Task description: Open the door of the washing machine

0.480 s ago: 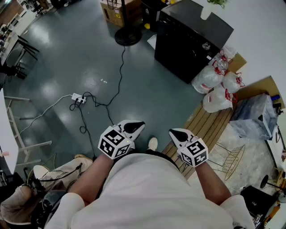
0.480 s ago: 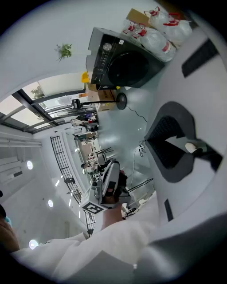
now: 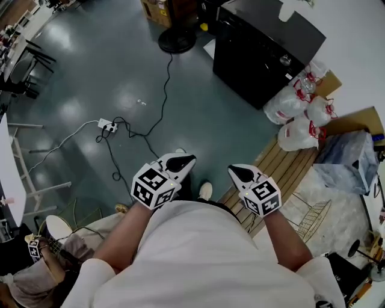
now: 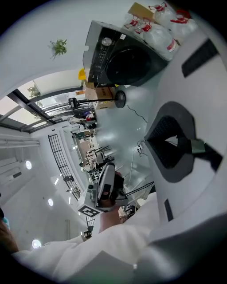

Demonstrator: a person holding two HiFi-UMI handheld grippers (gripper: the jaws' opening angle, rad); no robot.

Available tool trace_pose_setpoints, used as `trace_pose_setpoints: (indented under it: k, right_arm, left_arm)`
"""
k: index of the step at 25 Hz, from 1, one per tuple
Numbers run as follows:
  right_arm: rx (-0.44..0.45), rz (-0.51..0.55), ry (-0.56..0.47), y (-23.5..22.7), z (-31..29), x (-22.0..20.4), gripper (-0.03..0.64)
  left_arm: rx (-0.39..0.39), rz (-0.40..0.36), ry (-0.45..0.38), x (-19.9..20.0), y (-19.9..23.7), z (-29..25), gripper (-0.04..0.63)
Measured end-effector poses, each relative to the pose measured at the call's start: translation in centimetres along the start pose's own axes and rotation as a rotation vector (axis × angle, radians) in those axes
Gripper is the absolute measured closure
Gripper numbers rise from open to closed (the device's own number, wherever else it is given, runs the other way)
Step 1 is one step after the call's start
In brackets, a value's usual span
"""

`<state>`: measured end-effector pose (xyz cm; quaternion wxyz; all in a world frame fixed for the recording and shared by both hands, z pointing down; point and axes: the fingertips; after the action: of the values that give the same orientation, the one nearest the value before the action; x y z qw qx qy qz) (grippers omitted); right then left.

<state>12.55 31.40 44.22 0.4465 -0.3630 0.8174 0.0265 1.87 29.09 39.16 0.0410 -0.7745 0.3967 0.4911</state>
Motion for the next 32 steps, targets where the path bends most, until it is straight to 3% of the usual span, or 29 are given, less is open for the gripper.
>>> trace_pose_setpoints:
  k: [6,7,8,9,17,23,32]
  right_arm:
    - [-0.024,0.026,0.05,-4.9,-4.2,3.4,0.607]
    - [-0.021,0.026,0.061,-5.7,-5.2,4.2,0.581]
    - [-0.018,0.029,0.073,-6.5,-6.1,5.1,0.514]
    - [-0.021,0.036,0.083,-7.3,-6.9,6.2,0.501]
    - [-0.069,0.152,0.155,-15.2,-15.2,15.3,0.508]
    - [-0.068,0.327,0.261,-23.1,-20.7,20.5,0.506]
    - [-0.129,0.522,0.456,-41.1,-30.9,24.5,0.499]
  left_arm:
    - [-0.01,0.016,0.003,2.2,6.8,-3.0,0.577]
    - [-0.012,0.019,-0.003,3.1,8.2,-3.6,0.577]
    - [-0.016,0.021,-0.009,4.2,9.6,-4.0,0.577]
    - [-0.023,0.02,-0.014,5.4,10.9,-4.4,0.576]
    - [-0.07,-0.039,-0.025,12.1,20.6,-6.1,0.577]
    - [-0.016,0.029,-0.056,14.8,26.5,-7.3,0.577]
    - [0.104,0.171,-0.091,18.2,33.4,-11.2,0.577]
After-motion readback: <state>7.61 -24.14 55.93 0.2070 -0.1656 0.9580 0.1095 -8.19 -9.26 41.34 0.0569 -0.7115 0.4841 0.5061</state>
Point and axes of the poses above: the fingertips, and each gripper's own axes: z backward along the fingers, y to its left, x out of its top, and after that the axes turned 2 degrees about x, right-handed
